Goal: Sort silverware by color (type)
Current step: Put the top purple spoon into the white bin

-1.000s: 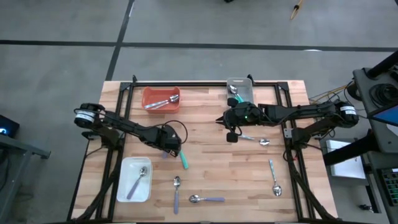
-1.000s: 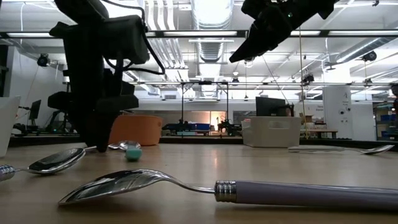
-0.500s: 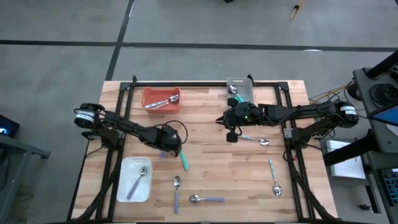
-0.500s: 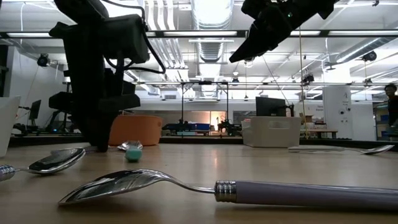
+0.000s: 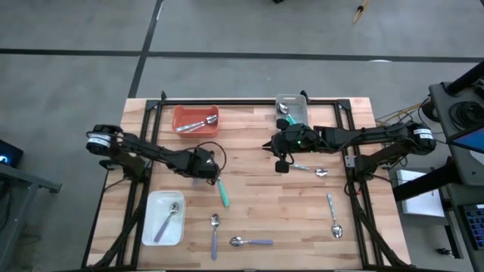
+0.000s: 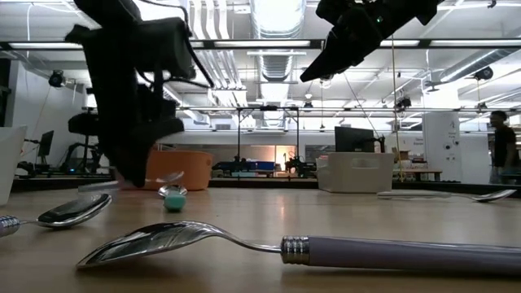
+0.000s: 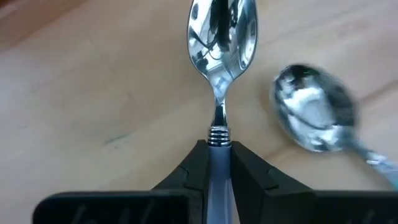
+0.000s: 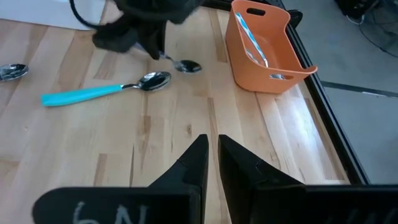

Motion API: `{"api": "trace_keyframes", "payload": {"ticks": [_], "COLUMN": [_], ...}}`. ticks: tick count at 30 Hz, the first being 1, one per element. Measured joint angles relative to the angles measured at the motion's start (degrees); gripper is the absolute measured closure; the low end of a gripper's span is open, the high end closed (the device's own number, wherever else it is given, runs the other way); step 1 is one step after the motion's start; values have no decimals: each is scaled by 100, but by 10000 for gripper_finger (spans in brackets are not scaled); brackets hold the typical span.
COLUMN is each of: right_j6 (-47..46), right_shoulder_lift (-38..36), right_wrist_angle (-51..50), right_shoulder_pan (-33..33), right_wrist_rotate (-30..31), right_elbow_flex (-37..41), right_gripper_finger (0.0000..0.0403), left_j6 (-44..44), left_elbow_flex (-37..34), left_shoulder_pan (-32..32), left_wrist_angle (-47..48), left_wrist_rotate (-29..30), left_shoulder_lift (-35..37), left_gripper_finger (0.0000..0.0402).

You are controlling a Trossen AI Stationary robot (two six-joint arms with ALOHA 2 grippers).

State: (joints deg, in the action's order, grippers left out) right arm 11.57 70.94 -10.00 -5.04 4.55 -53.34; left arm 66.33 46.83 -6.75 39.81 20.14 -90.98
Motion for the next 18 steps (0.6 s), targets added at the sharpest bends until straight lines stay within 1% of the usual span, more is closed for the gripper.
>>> {"api": "trace_keyframes", "payload": {"ticks": [5, 8, 10, 13, 16, 18], "right_j6": [0, 0, 0, 0, 0, 0], "right_shoulder_lift": [0, 0, 0, 0, 0, 0], "right_wrist_angle": [0, 0, 0, 2, 3, 5], "right_shoulder_pan": [0, 0, 0, 0, 0, -7], "right_wrist_rotate": [-2, 0, -2, 0, 0, 0], "right_elbow_flex": [0, 0, 0, 0, 0, 0], "right_gripper_finger": [374, 374, 374, 374, 374, 374], "left_j6": [17, 1, -3, 54, 159, 225], "left_elbow_flex": [2, 6, 7, 96, 279, 416], "left_shoulder_pan": [-15, -21, -43, -115, -288, -480], "left_wrist_angle": [184, 185, 178, 217, 307, 426], "left_wrist_rotate": [-182, -531, -918, -1762, -2683, -3086], "left_shoulder_lift": [624, 1143, 1508, 2062, 2520, 2764], "left_gripper_finger": [374, 374, 374, 374, 374, 374]}}
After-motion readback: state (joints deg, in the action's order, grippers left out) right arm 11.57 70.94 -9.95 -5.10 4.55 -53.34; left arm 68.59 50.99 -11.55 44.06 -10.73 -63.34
